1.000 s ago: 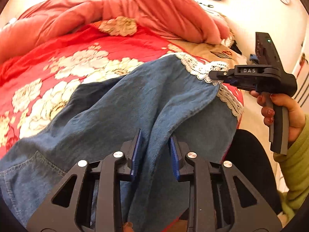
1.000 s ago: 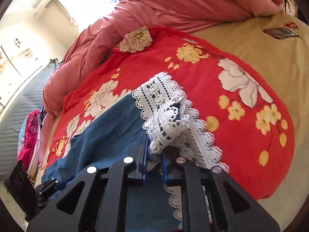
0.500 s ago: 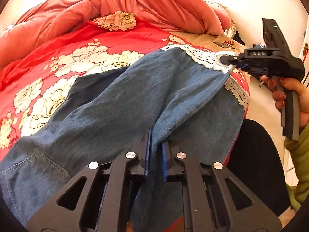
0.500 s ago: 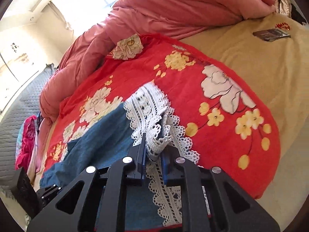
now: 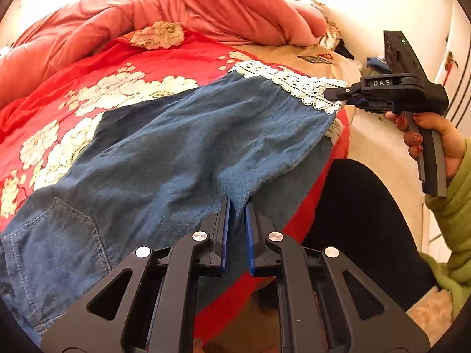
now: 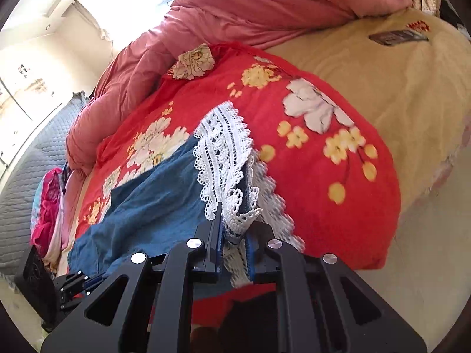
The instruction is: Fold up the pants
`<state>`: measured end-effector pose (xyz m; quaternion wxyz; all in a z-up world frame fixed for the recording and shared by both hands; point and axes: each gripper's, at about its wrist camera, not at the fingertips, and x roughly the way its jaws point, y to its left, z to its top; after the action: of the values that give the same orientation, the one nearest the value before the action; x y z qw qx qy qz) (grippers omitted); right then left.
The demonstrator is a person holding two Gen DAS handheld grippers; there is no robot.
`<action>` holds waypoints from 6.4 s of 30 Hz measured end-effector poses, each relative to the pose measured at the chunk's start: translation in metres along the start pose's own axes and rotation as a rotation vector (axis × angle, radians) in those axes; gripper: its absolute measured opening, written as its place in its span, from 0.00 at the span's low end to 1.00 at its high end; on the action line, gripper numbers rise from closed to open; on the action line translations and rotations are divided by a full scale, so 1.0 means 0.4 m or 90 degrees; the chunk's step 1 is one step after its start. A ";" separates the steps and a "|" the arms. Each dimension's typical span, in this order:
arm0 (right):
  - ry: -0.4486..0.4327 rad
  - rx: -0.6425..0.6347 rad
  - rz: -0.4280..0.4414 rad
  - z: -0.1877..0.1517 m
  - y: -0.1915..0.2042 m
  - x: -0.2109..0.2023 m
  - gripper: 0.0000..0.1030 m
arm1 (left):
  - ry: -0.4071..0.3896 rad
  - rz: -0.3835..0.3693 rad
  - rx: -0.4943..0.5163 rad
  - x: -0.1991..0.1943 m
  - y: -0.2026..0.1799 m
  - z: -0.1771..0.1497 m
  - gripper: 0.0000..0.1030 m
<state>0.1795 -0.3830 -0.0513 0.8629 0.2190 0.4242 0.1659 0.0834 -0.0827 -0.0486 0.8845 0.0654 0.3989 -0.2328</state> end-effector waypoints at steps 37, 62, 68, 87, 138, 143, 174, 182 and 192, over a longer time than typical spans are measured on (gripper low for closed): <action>0.002 0.022 -0.032 -0.050 -0.084 -0.011 0.30 | 0.048 0.041 0.064 0.049 -0.038 -0.028 0.05; 0.065 -0.185 -0.025 -0.122 0.113 0.063 0.48 | 0.000 0.005 -0.086 -0.086 0.038 -0.061 0.45; 0.046 -0.215 0.019 -0.125 0.177 0.050 0.50 | -0.065 0.107 -0.225 -0.254 0.197 -0.090 0.60; 0.101 -0.332 0.041 -0.148 0.362 0.220 0.71 | 0.005 0.225 -0.482 -0.239 0.518 -0.188 0.37; 0.133 -0.221 0.006 0.287 0.099 0.400 0.50 | 0.080 0.067 -0.290 0.174 0.484 0.195 0.55; 0.134 -0.222 0.027 0.281 0.090 0.401 0.50 | 0.092 0.051 -0.279 0.203 0.475 0.190 0.55; 0.072 -0.370 -0.119 0.273 0.180 0.439 0.27 | 0.049 0.171 -0.238 0.202 0.440 0.219 0.08; 0.035 -0.350 -0.191 0.293 0.167 0.408 0.66 | 0.053 0.177 -0.243 0.208 0.449 0.212 0.20; -0.058 -0.295 -0.125 0.220 0.157 0.183 0.69 | 0.006 0.135 -0.273 0.121 0.446 0.216 0.36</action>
<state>0.2870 -0.3161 -0.0192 0.9203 -0.0196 0.3547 0.1638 0.2523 0.0315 -0.0384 0.8959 -0.0817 0.4340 -0.0483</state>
